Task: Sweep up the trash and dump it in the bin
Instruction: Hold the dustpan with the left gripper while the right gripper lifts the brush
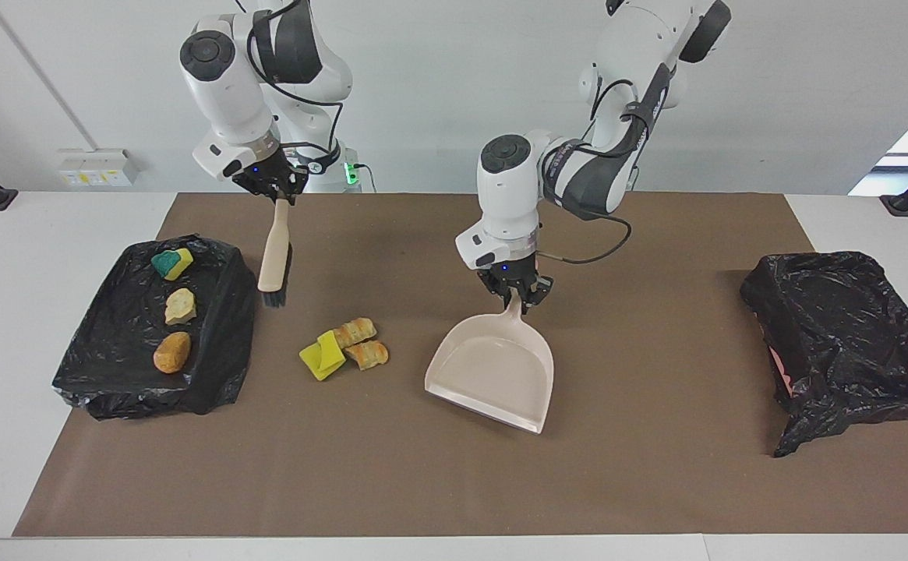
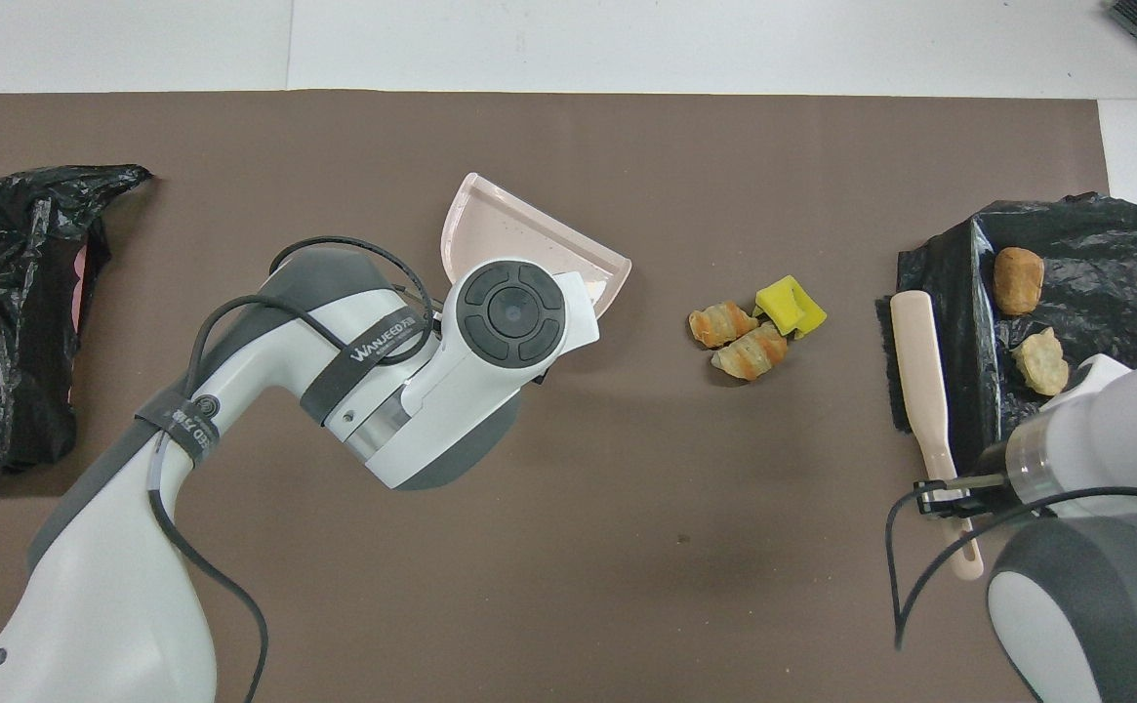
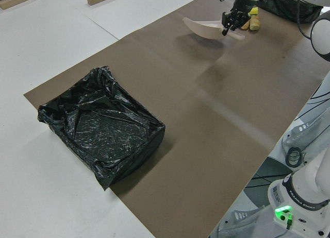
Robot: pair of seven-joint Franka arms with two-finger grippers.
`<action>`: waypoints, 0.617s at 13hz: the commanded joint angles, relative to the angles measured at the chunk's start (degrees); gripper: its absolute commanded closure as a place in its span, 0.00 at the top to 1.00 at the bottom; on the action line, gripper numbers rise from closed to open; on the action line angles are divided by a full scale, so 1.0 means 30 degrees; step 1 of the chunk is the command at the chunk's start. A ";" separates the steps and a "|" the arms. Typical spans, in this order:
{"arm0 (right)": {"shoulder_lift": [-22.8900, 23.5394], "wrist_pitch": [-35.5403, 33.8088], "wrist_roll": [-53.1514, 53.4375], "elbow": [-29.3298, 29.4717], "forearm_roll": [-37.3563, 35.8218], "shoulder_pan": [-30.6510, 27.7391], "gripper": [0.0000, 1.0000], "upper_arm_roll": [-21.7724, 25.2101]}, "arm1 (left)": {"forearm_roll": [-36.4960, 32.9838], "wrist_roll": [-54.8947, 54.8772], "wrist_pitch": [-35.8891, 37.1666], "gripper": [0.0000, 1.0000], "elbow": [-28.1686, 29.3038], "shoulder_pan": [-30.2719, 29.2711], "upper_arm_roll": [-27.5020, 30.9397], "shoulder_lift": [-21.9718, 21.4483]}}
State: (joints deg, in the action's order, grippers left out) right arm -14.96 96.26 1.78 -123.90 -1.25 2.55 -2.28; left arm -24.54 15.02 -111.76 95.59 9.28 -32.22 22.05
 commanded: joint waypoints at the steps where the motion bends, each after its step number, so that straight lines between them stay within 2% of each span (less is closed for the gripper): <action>1: 0.3277 0.0372 -0.1296 0.2358 -0.1220 -0.0616 0.00 -0.0295 | -0.0110 -0.3998 0.0515 0.00 0.0598 -0.0251 0.0282 -0.0729; 4: 0.5770 0.3325 -0.1122 0.2627 -0.1427 -0.0470 0.00 -0.0296 | 0.0210 -0.8041 0.0458 0.00 0.0920 -0.0691 0.0282 -0.0730; 6: 0.6593 0.4178 -0.1093 0.2773 -0.2012 -0.0615 0.00 -0.0266 | 0.0651 -1.0588 0.0312 0.00 0.1357 -0.0925 0.0340 -0.0788; 8: 0.6977 0.4476 -0.1122 0.2657 -0.3618 -0.0763 0.00 -0.0324 | 0.0943 -1.3957 0.0020 0.00 0.1623 -0.1102 0.0689 -0.0935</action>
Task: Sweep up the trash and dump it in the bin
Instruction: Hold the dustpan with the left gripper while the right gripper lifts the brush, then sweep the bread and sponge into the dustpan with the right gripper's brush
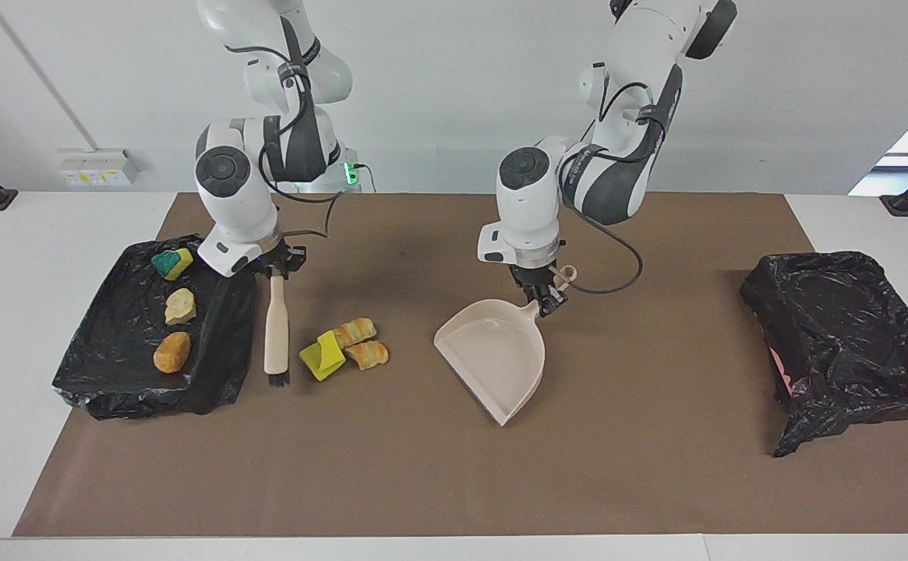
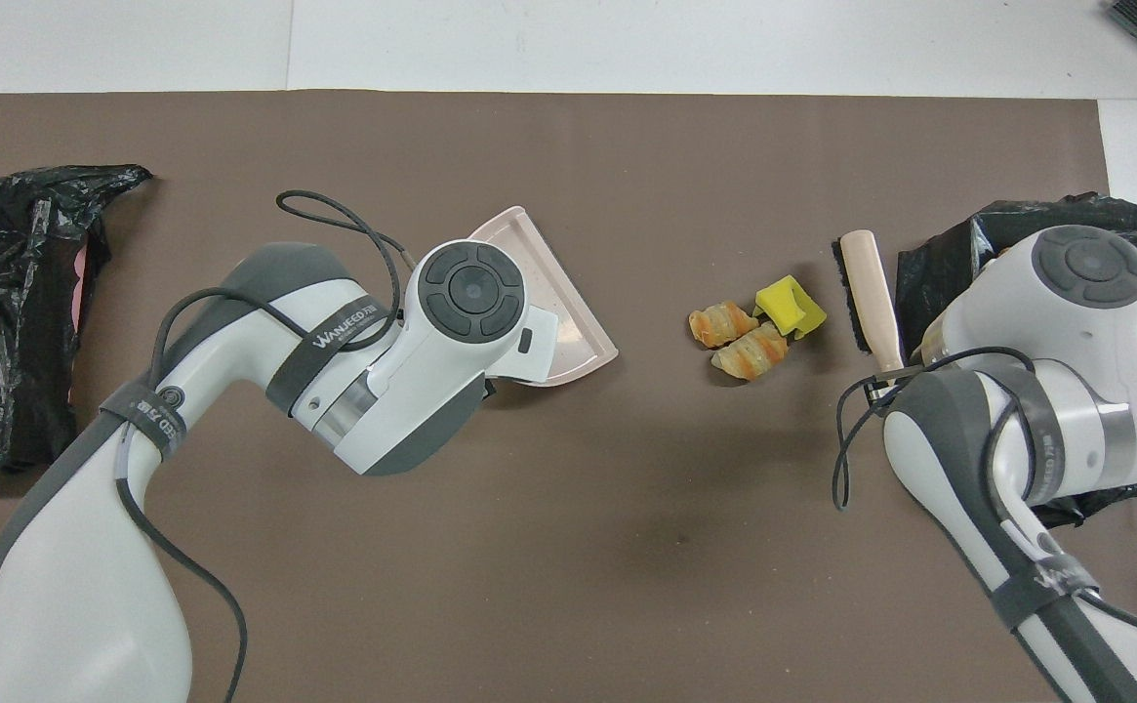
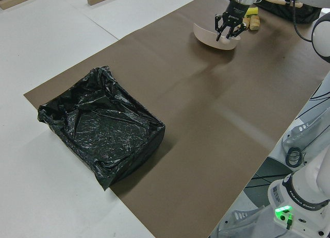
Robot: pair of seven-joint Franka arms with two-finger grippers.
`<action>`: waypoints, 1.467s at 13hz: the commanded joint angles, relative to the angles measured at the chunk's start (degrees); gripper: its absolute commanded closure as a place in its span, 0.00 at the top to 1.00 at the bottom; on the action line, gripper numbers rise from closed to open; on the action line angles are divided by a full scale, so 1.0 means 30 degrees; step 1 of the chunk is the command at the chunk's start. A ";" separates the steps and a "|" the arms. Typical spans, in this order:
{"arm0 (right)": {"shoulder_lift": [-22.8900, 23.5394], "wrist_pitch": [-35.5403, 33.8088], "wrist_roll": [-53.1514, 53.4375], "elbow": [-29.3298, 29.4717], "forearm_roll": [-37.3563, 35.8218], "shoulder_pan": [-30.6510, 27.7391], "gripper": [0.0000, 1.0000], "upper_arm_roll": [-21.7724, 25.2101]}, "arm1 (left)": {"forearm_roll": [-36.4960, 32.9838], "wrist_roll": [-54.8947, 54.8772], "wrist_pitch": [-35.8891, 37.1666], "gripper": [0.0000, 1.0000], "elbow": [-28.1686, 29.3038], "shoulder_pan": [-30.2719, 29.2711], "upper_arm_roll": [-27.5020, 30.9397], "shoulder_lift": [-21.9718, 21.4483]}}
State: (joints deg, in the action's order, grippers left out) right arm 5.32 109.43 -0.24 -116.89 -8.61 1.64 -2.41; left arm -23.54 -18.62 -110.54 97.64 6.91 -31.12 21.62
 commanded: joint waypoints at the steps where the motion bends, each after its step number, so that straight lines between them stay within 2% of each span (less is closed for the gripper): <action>1: 0.0188 -0.0061 -0.0419 0.0203 -0.1406 -0.0141 0.00 -0.0279 | 0.1134 -0.3917 -0.0534 0.00 0.0999 -0.0339 0.0470 -0.0820; 6: 0.1213 0.0202 0.0338 0.0056 -0.0419 0.1000 0.00 -0.0396 | 0.1432 -0.7765 -0.0798 0.00 0.1848 -0.0310 0.0500 -0.1084; 12: 0.1975 0.0348 0.2799 -0.0003 0.3828 0.3343 0.00 -0.0396 | 0.1432 -0.7738 -0.2116 0.00 0.3166 -0.0193 0.0530 -0.1348; 15: 0.1975 0.0377 0.3740 -0.0003 0.6373 0.4633 0.00 -0.0397 | 0.1432 -0.7505 -0.2908 0.00 0.4569 -0.0105 0.0530 -0.2108; 19: 0.1946 0.1341 0.4354 -0.0120 0.8986 0.6215 0.00 -0.0426 | 0.1374 -0.6599 -0.3114 0.00 0.5422 0.0071 0.0530 -0.2754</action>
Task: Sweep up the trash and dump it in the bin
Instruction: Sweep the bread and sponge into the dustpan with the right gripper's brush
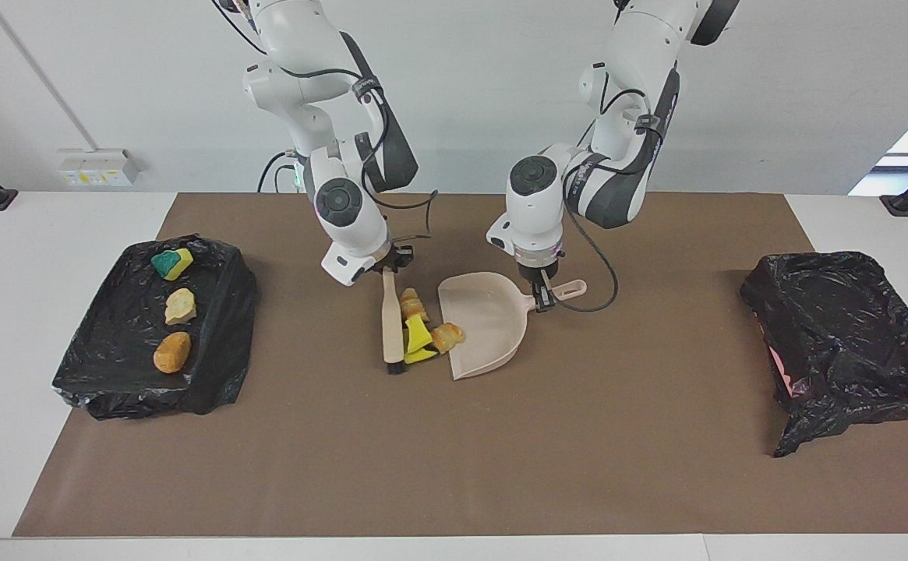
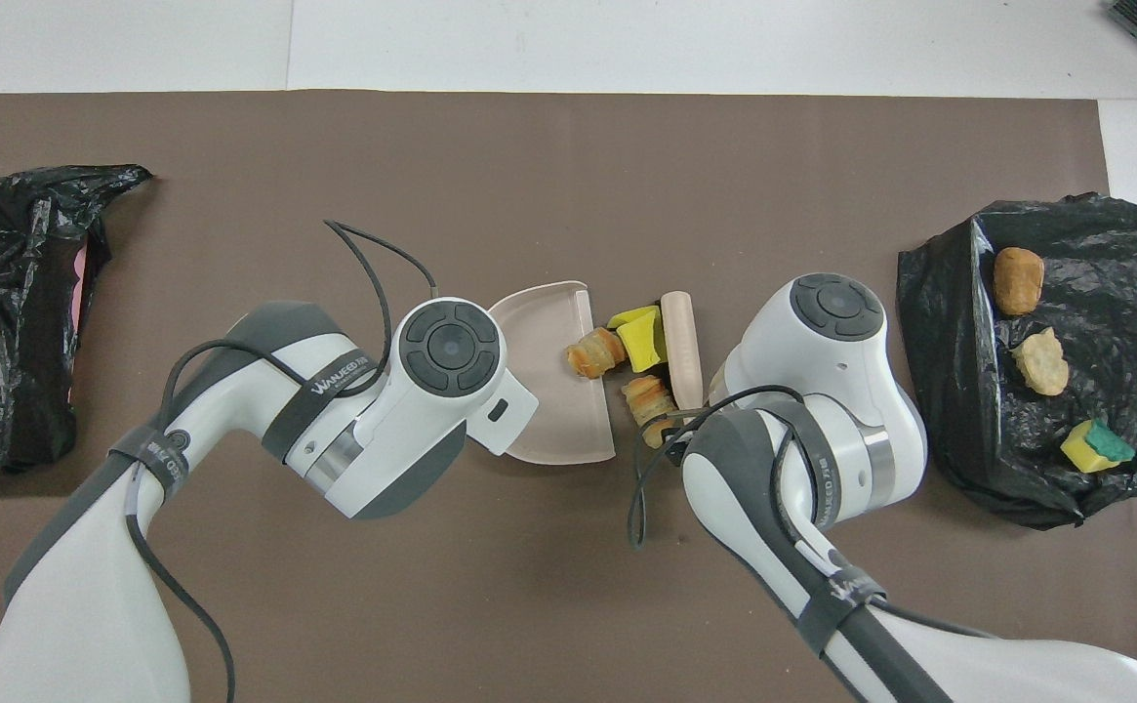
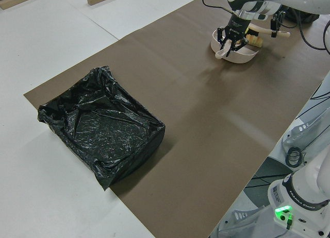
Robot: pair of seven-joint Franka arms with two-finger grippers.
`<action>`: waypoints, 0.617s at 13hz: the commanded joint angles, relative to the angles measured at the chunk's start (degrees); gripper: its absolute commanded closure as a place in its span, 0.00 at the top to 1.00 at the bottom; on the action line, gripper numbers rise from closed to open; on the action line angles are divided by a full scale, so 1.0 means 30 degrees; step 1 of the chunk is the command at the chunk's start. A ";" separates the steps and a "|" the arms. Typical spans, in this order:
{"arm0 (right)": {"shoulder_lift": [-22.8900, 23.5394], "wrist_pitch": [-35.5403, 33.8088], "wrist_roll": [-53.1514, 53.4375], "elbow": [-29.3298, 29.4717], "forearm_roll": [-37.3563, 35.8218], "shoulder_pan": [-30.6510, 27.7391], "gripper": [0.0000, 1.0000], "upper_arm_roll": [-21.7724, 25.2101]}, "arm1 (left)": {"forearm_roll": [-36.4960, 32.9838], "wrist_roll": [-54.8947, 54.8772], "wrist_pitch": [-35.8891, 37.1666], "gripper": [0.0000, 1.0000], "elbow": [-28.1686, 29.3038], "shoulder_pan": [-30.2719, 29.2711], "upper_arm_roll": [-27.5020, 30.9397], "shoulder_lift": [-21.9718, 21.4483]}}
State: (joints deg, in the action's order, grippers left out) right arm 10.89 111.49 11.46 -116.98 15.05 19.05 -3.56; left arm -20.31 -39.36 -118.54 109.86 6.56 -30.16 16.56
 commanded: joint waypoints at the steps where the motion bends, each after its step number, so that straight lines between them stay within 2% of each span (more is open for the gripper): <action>1: 0.0092 0.0805 0.0545 -0.0087 0.2007 0.0795 0.00 -0.0044 | 0.0296 0.0580 -0.0417 0.00 0.1350 0.0188 0.0210 -0.1125; 5: 0.0237 0.0865 -0.0681 0.0293 0.7483 0.0828 0.00 -0.0044 | 0.0296 0.0437 -0.0621 0.00 0.1614 0.0041 0.0210 -0.1125; 8: 0.0267 0.0691 -0.0918 0.0498 0.9479 0.0654 0.00 -0.0043 | 0.0296 0.0406 -0.0914 0.00 0.1701 -0.0017 0.0181 -0.1125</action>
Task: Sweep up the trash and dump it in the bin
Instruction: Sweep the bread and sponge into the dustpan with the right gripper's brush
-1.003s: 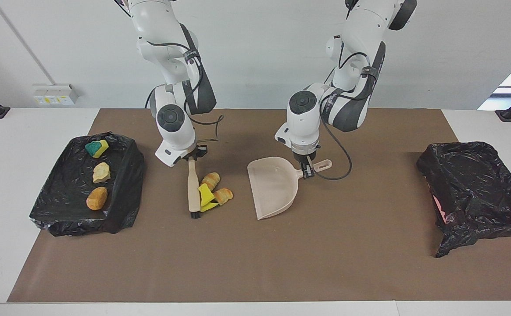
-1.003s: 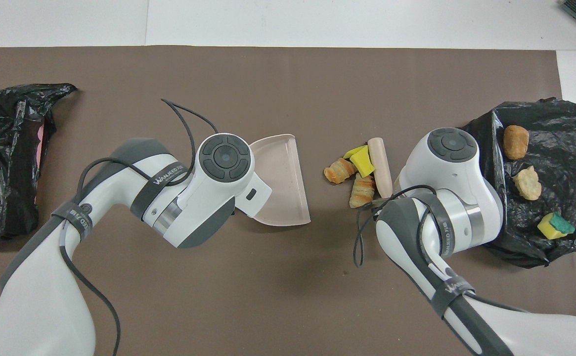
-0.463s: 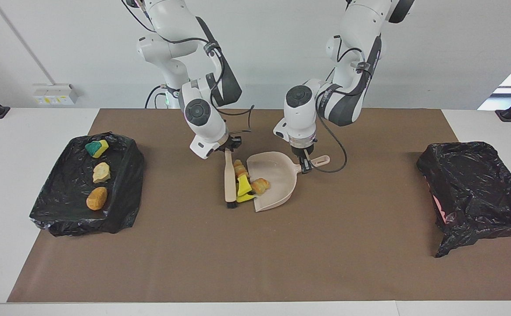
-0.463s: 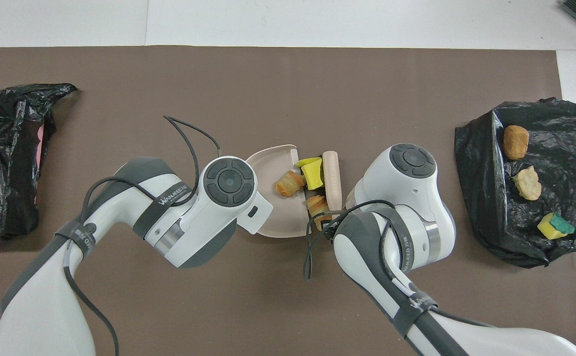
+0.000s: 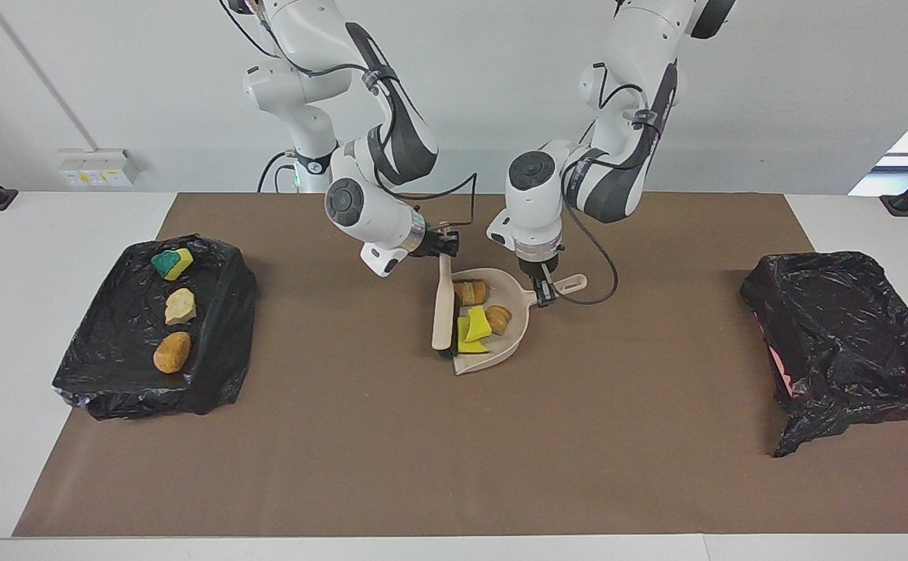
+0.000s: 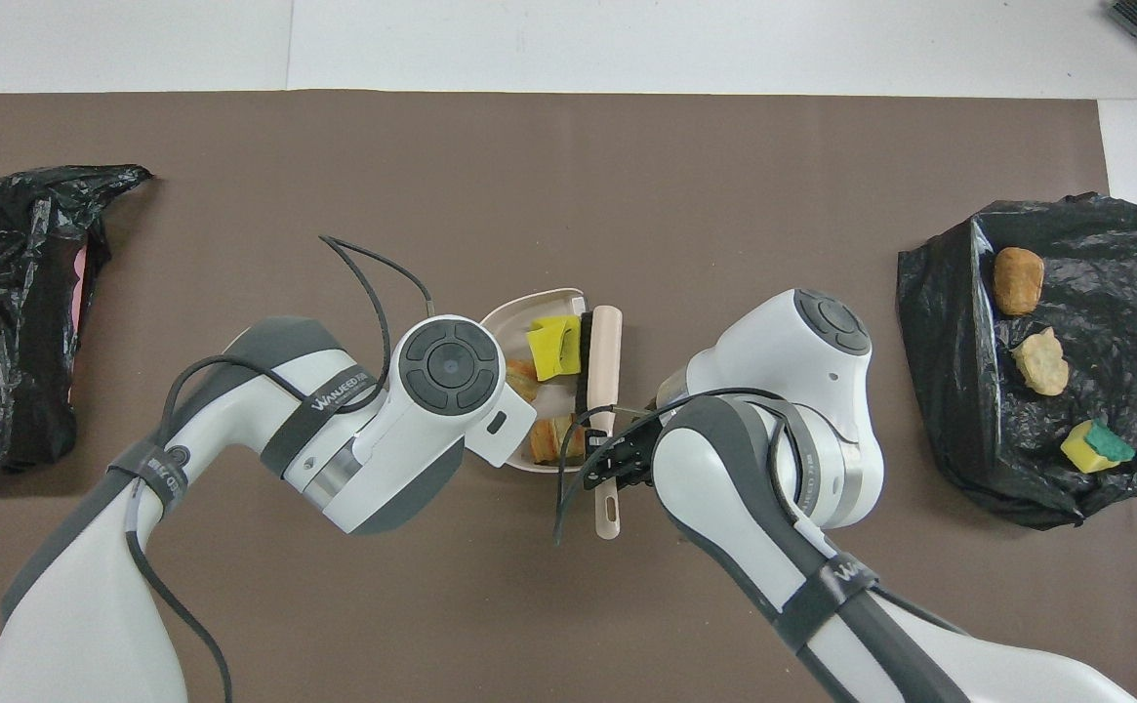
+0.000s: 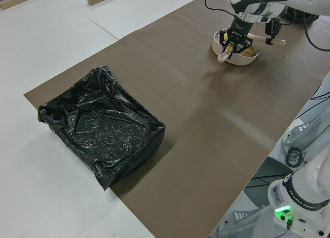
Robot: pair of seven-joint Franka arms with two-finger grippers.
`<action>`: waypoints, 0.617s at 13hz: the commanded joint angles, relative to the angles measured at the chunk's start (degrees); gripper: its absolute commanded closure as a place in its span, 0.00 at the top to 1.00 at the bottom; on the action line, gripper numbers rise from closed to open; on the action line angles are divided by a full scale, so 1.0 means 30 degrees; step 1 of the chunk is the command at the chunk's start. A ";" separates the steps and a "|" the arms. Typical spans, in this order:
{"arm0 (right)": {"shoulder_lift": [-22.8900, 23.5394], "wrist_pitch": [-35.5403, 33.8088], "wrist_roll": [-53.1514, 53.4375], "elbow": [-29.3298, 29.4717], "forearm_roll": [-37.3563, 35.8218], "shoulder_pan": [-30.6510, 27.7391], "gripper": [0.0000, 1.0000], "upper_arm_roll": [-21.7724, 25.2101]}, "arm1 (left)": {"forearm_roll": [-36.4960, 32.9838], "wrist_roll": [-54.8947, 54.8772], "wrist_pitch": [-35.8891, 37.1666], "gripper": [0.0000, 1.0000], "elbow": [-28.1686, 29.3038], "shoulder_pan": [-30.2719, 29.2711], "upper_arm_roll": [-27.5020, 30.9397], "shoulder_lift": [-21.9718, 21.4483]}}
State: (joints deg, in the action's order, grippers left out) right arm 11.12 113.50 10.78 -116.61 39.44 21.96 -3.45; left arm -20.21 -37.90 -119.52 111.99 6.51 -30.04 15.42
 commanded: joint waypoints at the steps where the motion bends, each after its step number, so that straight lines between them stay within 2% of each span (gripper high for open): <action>1: 0.0161 -0.0330 -0.0781 0.0896 0.1499 -0.0435 0.00 -0.0023 | 0.0263 -0.0082 -0.0706 0.00 0.1048 -0.0032 0.0140 -0.0745; 4: -0.0219 -0.2992 0.0065 0.2508 0.0830 -0.1573 0.00 0.0241 | 0.0263 -0.0199 -0.0707 0.00 0.1078 -0.0033 0.0169 -0.0745; 8: -0.0338 -0.5018 0.1149 0.4442 -0.2708 -0.2633 0.00 0.0241 | 0.0292 -0.0463 -0.0853 0.00 0.1195 -0.0062 0.0199 -0.0745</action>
State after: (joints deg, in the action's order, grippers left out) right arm 10.17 100.50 11.64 -105.97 35.62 14.56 -2.27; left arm -20.21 -38.02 -120.24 112.57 6.48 -29.90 15.17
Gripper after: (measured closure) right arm 0.731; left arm 0.683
